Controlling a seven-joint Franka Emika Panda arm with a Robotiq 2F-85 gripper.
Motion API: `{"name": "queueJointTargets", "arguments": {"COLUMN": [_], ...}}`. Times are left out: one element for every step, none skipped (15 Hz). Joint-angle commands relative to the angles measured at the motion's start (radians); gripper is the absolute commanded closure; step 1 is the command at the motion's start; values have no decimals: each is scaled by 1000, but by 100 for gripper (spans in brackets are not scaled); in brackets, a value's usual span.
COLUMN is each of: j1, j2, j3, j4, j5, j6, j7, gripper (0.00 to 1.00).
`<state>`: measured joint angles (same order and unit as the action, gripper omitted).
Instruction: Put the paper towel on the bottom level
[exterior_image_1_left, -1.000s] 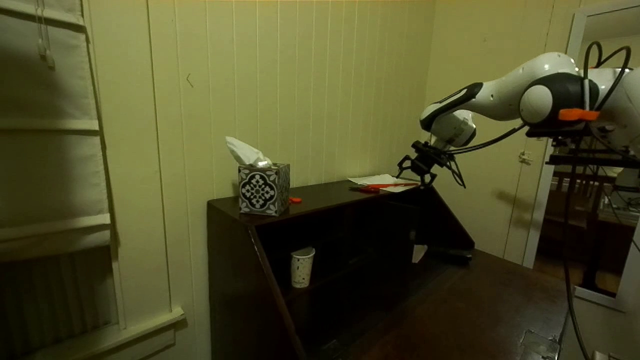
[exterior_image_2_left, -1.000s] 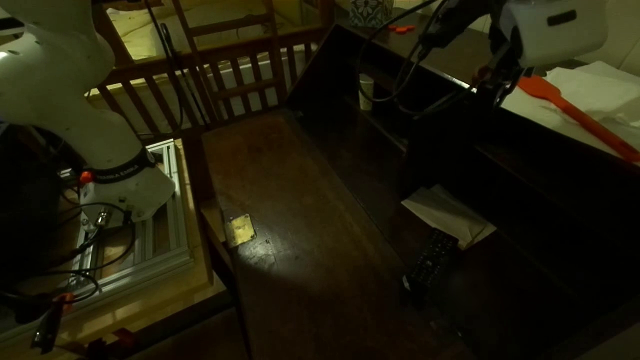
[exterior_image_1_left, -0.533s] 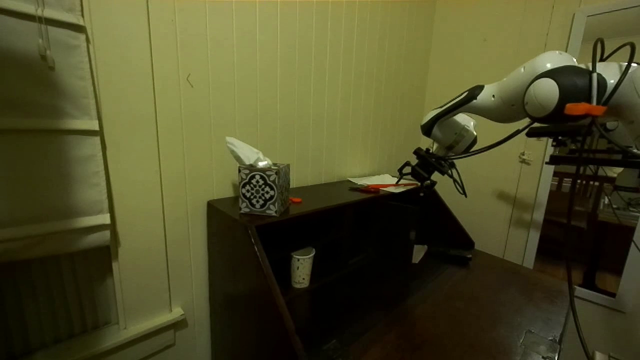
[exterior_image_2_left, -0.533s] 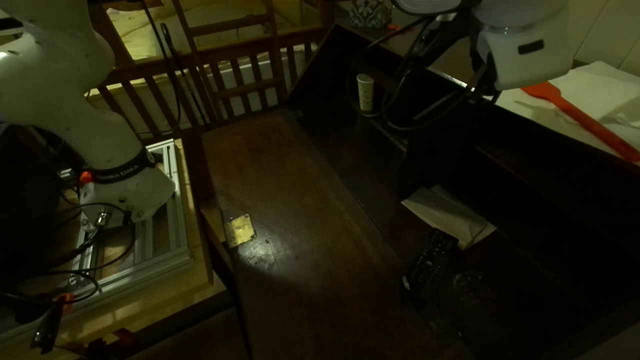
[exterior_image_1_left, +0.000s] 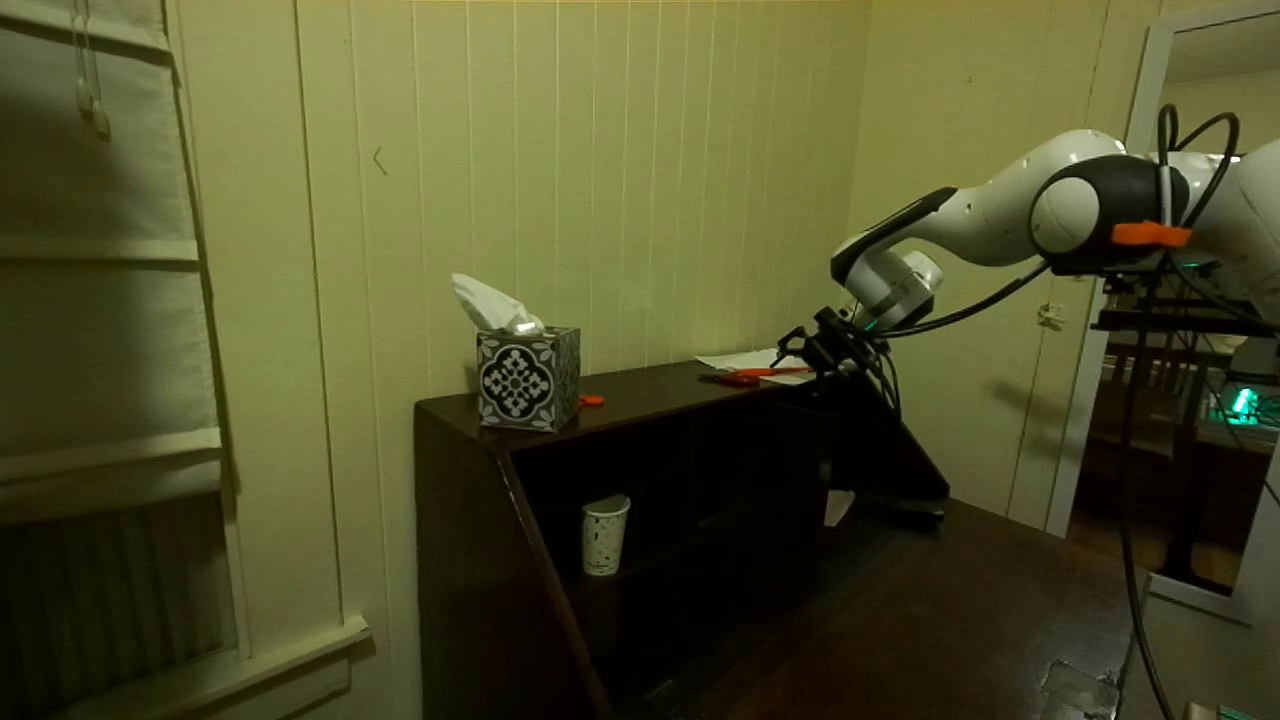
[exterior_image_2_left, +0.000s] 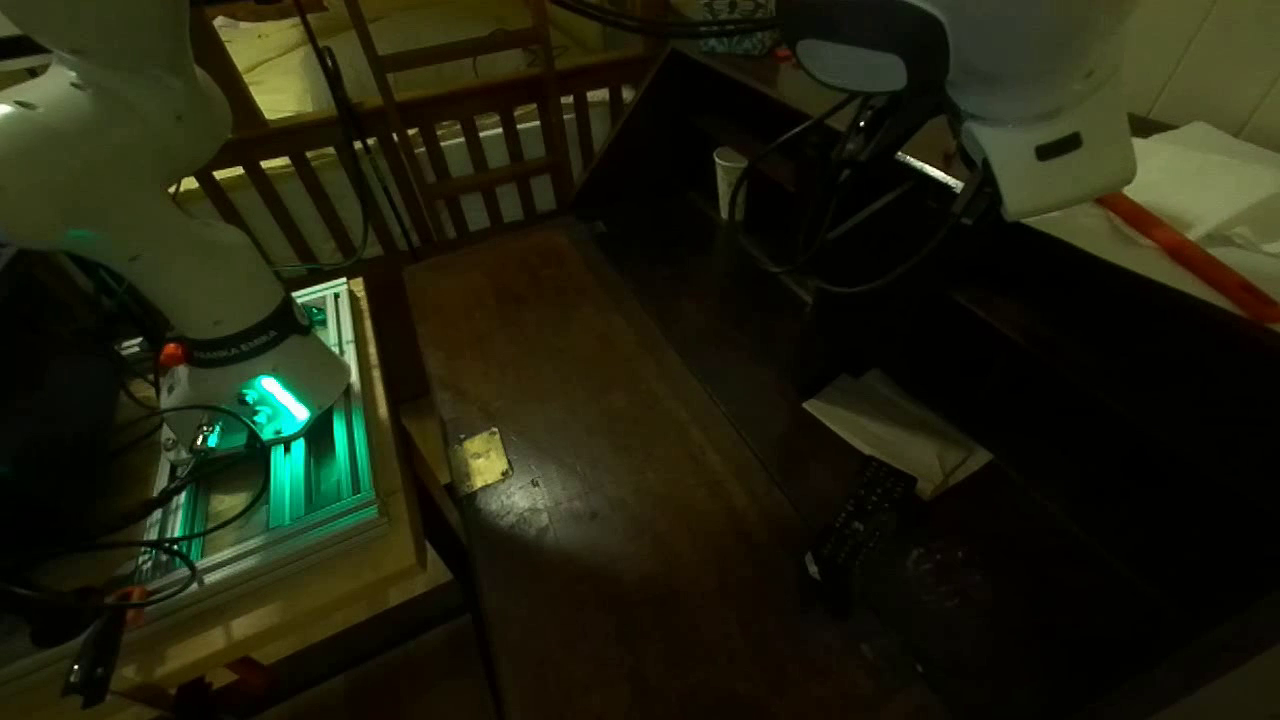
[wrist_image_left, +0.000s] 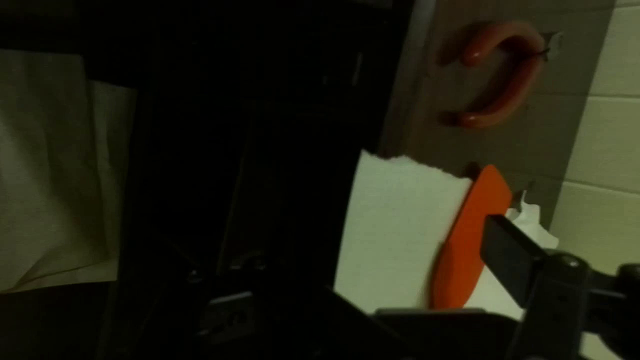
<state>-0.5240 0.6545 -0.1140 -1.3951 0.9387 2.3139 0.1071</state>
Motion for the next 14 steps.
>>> {"name": "queueJointTargets", "arguments": {"j1": [-26,-26,-28,-29,-33,-36,-36,-38,-40,-41,-38,-37,-36,-36], "j2": [3,-6,-12,-16,-13,-12,-12,-17,-25,-32,-42,-47,-49,-52], "j3": [19,15,12,8,8,8,6,2,-1,-5,-11,-16,-19,-23], "j4": [37,33,30,25,28,29,27,23,16,11,3,0,1,1], "j5": [99,112,123,127,137,144,145,142,140,138,130,124,124,125], "j6": [-20,-28,-35,-45,-51,-57,-65,-78,-94,-106,-117,-124,-131,-136], "j7": [-74,-81,-89,-89,-96,-101,-104,-103,-101,-99,-91,-87,-85,-85], "gripper": [11,11,16,13,18,21,28,32,34,32,29,29,28,31]}}
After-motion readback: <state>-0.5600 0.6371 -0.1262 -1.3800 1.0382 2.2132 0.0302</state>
